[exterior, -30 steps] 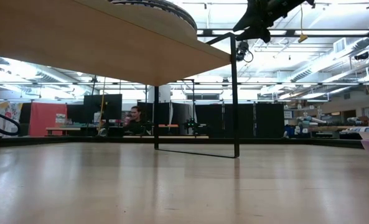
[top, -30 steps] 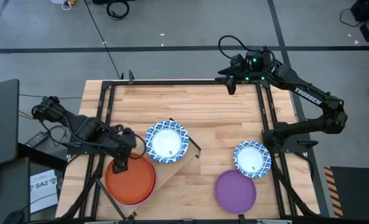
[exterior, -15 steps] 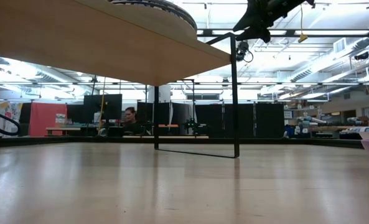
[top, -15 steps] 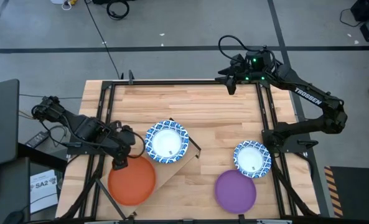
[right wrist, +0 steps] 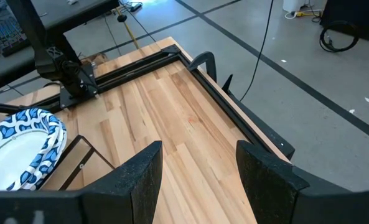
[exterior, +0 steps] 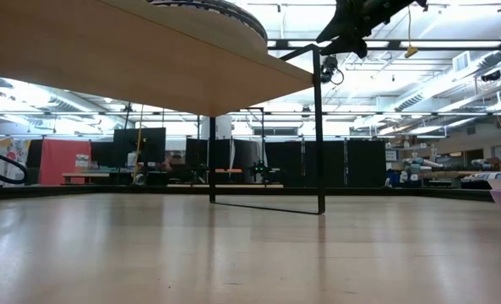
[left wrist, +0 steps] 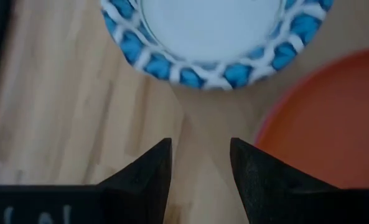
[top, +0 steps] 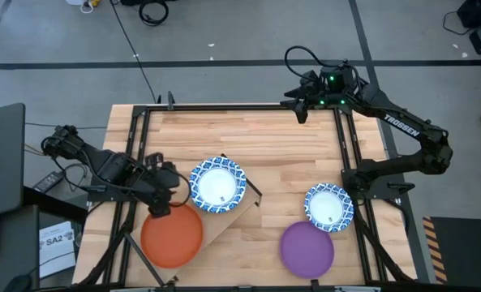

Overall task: Place and stack plates onto a shelf
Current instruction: Stack the white bowl on top of the other white bowl on the shelf

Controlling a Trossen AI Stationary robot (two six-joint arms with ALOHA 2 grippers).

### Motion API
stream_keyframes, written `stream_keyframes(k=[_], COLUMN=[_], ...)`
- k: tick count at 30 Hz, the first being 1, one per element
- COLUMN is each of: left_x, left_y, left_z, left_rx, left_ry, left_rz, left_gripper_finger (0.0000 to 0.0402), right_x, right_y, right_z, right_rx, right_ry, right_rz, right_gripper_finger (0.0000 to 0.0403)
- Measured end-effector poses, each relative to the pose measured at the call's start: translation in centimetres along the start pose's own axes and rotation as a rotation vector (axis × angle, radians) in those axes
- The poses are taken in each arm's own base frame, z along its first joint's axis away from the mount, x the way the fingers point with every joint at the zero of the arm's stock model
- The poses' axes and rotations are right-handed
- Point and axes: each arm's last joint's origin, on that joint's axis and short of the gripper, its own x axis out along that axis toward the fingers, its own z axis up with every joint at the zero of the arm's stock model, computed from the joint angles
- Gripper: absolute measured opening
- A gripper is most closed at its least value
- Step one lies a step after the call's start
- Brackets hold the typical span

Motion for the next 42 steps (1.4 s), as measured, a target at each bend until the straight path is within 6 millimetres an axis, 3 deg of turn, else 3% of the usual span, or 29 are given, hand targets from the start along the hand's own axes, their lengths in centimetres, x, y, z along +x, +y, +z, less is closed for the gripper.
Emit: stream_keyframes(k=[8, 17, 26, 29, 37, 42], left_x=[-1.6, -5.7, -8.1, -7.2, -2.1, 0.2], left_y=[1.7, 6.4, 8.9, 8.9, 8.5, 8.7], left_z=[-0.4, -2.2, -3.7, -4.4, -7.2, -9.1], left_rx=[0.094, -0.001, -0.036, -0.037, -0.022, -0.060], left_ry=[-0.130, -0.369, -0.559, -0.607, -0.823, -0.916], left_rz=[0.073, 0.109, 0.161, 0.157, 0.076, 0.013], left_gripper_finger=[0.0169, 0.0169, 0.0169, 0.0169, 0.0169, 0.0169], right_x=[0.0, 0.0, 0.0, 0.0, 0.0, 0.1], right_y=[0.0, 0.0, 0.0, 0.0, 0.1, 1.2], right_z=[0.0, 0.0, -0.1, -0.2, -0.7, -1.7], right_rx=[0.000, 0.000, 0.001, 0.001, -0.005, -0.041], right_ry=[0.000, 0.000, 0.006, 0.019, 0.069, 0.167], right_rz=[0.001, 0.004, 0.004, 0.003, 0.016, 0.111], right_gripper_finger=[0.0210, 0.0210, 0.0210, 0.0210, 0.0210, 0.0210])
